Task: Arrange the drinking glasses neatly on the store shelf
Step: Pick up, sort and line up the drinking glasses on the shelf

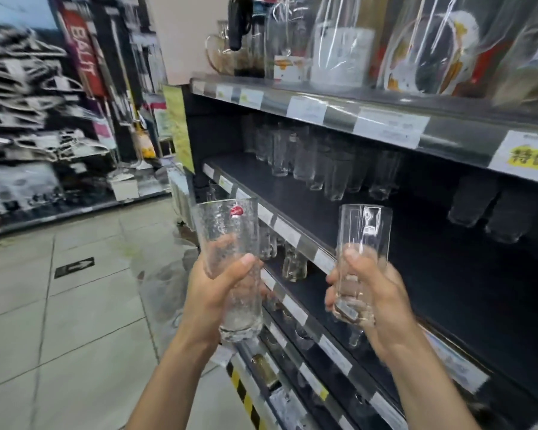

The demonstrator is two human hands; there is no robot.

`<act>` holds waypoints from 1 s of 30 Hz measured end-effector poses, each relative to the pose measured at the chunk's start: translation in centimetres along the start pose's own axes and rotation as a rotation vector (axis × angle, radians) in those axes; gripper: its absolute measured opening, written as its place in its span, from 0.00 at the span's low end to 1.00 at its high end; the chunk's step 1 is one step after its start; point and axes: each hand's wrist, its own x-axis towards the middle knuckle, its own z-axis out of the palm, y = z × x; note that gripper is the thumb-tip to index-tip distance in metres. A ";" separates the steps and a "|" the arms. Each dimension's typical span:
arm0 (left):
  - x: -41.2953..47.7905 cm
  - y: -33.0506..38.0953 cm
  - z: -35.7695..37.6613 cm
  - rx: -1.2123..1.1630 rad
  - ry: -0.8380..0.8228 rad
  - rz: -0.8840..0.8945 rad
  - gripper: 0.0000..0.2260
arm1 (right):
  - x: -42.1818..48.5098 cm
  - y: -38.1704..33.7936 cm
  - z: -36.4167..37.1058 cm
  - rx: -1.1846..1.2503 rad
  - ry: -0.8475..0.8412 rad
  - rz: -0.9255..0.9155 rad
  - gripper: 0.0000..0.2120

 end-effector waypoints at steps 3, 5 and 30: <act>2.0 0.5 -2.9 0.006 0.062 -0.020 0.42 | 2.2 0.9 3.1 -0.041 -0.039 -0.006 0.22; 3.5 1.0 -4.6 0.024 0.074 -0.010 0.42 | 4.0 1.8 5.0 -0.044 -0.048 0.006 0.21; 31.9 -0.8 -18.5 0.134 0.032 0.006 0.45 | 31.2 11.5 20.1 -0.056 0.002 0.050 0.24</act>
